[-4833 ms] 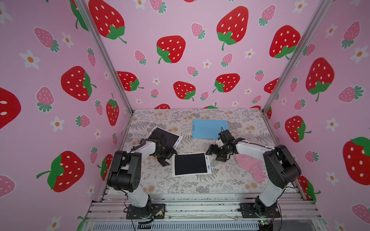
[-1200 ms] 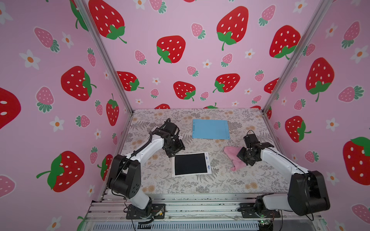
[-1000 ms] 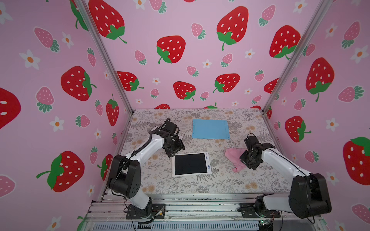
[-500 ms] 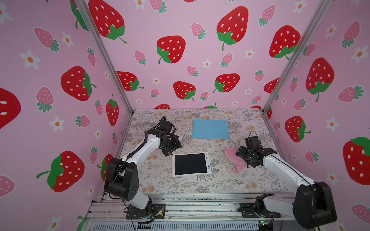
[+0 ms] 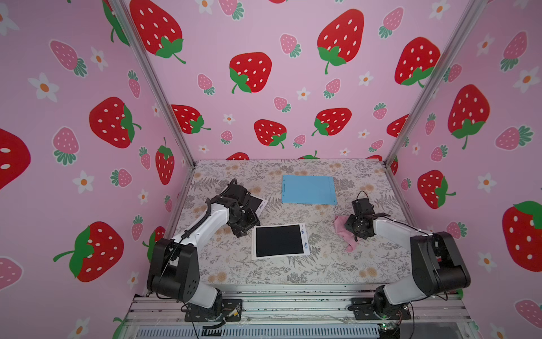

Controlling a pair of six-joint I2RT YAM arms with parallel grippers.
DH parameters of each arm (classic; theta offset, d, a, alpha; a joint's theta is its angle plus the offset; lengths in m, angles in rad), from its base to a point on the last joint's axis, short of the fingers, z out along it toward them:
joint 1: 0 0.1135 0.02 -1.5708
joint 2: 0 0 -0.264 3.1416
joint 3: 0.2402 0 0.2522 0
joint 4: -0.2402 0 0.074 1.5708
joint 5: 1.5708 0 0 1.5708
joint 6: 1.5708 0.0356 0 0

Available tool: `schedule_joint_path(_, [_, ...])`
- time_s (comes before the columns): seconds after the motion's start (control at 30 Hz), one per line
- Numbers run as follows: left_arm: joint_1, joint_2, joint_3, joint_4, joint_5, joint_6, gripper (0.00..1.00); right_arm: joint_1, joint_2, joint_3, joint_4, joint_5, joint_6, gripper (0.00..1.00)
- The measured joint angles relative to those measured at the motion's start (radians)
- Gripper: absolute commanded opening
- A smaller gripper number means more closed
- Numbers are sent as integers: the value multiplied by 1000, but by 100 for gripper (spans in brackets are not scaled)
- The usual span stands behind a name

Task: Wipe the drawing tablet
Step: Wipe the dirt from the drawing tablet.

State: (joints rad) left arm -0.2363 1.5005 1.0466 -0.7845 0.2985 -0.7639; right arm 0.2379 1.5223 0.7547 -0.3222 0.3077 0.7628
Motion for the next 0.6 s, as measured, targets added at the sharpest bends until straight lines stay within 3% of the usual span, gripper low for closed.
schedule_joint_path(0.13, [35, 0, -58, 0, 0, 31, 59, 78, -16, 6, -6, 35, -18, 0])
schedule_joint_path(0.37, [39, 5, -79, 28, 6, 103, 53, 450, -151, 22, 69, 119, -111, 0])
schedule_joint_path(0.5, [34, 33, -97, 47, 7, 133, 48, 609, -78, 50, 189, 158, -157, 0])
schedule_joint_path(0.6, [28, 55, -113, 53, 4, 150, 45, 670, 6, 62, 274, 163, -190, 0])
